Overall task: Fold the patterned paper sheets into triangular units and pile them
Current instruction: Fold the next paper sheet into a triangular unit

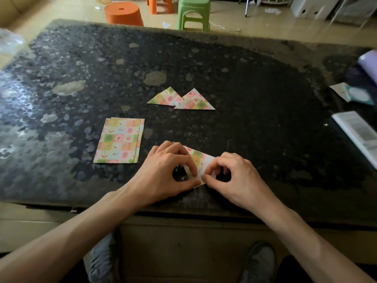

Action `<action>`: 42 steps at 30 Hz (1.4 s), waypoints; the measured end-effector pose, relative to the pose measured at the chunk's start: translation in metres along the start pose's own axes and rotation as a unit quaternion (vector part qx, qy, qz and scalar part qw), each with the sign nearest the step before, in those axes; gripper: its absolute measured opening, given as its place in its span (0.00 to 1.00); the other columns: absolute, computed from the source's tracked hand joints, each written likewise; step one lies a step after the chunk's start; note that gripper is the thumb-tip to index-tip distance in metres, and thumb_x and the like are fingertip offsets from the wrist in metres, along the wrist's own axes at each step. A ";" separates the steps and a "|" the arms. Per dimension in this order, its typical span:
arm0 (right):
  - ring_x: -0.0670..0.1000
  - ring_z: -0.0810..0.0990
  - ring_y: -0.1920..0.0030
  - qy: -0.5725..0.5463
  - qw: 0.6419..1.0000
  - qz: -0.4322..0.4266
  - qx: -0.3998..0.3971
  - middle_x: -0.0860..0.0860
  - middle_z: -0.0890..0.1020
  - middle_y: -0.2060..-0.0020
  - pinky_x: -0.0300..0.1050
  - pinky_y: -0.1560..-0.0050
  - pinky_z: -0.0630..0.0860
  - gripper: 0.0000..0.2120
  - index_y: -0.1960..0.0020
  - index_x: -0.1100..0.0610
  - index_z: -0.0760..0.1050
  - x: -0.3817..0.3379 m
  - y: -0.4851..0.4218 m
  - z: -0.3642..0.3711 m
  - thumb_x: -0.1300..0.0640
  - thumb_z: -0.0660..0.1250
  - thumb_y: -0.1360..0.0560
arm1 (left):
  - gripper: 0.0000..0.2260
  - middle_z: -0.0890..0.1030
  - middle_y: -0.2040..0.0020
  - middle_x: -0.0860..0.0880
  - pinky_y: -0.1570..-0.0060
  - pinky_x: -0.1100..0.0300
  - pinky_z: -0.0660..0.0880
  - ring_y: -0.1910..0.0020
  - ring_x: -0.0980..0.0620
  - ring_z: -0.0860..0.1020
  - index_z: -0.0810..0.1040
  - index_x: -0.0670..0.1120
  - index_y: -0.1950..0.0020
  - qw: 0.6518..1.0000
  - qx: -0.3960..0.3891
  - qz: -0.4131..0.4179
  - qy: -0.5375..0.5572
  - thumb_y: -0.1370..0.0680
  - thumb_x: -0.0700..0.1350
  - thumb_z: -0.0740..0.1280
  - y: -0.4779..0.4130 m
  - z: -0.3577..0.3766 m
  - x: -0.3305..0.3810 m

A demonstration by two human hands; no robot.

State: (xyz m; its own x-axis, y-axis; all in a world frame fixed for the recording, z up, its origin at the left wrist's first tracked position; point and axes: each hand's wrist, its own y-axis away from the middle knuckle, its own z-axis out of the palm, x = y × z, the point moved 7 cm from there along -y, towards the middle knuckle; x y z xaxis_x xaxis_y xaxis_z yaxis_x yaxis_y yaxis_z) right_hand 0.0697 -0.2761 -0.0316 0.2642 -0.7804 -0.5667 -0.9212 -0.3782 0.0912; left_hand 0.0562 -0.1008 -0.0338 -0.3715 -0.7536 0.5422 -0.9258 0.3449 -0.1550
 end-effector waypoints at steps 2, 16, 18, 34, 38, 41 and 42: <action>0.41 0.74 0.51 0.002 1.000 0.001 0.006 0.41 0.77 0.58 0.36 0.53 0.71 0.07 0.55 0.44 0.80 -0.001 0.001 0.001 0.42 0.74 0.26 | 0.11 0.74 0.47 0.63 0.44 0.54 0.70 0.42 0.58 0.72 0.81 0.63 0.53 1.000 -0.003 -0.002 0.001 0.28 0.67 0.71 0.000 0.000 0.000; 0.41 0.72 0.52 0.020 0.999 0.033 -0.009 0.41 0.75 0.57 0.35 0.55 0.69 0.08 0.54 0.44 0.77 -0.002 0.000 0.002 0.43 0.74 0.25 | 0.11 0.73 0.47 0.64 0.44 0.57 0.66 0.41 0.60 0.70 0.81 0.64 0.52 1.000 -0.023 -0.012 -0.006 0.29 0.68 0.71 -0.001 0.003 -0.004; 0.41 0.72 0.53 0.011 0.999 0.036 -0.010 0.41 0.75 0.58 0.35 0.56 0.69 0.08 0.54 0.43 0.77 -0.002 0.000 0.002 0.43 0.74 0.25 | 0.11 0.73 0.47 0.63 0.45 0.58 0.65 0.42 0.60 0.70 0.81 0.64 0.52 1.000 -0.023 -0.011 -0.008 0.29 0.68 0.71 -0.001 0.003 -0.003; 0.41 0.70 0.48 0.025 1.000 0.004 -0.014 0.40 0.72 0.54 0.38 0.52 0.73 0.10 0.52 0.42 0.74 -0.007 0.005 0.005 0.40 0.73 0.26 | 0.12 0.73 0.48 0.63 0.39 0.52 0.69 0.41 0.59 0.70 0.81 0.64 0.52 0.999 -0.032 -0.016 -0.004 0.29 0.68 0.71 -0.004 0.001 -0.001; 0.41 0.70 0.48 0.025 1.000 0.000 -0.009 0.40 0.72 0.55 0.38 0.52 0.73 0.11 0.52 0.42 0.74 -0.007 0.005 0.004 0.40 0.73 0.27 | 0.12 0.73 0.47 0.63 0.40 0.52 0.69 0.41 0.59 0.70 0.81 0.64 0.52 0.999 -0.036 -0.016 -0.004 0.29 0.69 0.70 -0.004 0.001 -0.001; 0.40 0.70 0.48 0.022 1.000 0.002 -0.019 0.39 0.72 0.54 0.38 0.52 0.73 0.11 0.52 0.42 0.74 -0.007 0.005 0.005 0.40 0.74 0.27 | 0.12 0.73 0.47 0.63 0.40 0.53 0.69 0.41 0.60 0.69 0.80 0.65 0.52 0.999 -0.038 -0.014 -0.004 0.29 0.70 0.70 -0.004 0.001 -0.002; 0.40 0.70 0.47 0.022 0.999 0.002 -0.024 0.39 0.72 0.54 0.38 0.51 0.73 0.11 0.52 0.42 0.74 -0.007 0.004 0.005 0.39 0.73 0.27 | 0.12 0.73 0.47 0.63 0.40 0.52 0.69 0.41 0.60 0.69 0.80 0.65 0.52 0.999 -0.037 -0.013 -0.004 0.29 0.69 0.70 -0.004 0.002 -0.002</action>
State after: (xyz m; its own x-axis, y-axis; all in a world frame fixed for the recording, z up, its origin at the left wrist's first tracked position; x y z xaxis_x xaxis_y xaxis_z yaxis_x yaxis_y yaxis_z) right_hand 0.0624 -0.2701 -0.0314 0.2747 -0.8026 -0.5295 -0.9075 -0.3984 0.1330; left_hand 0.0604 -0.1015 -0.0355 -0.3486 -0.7669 0.5388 -0.9274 0.3655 -0.0799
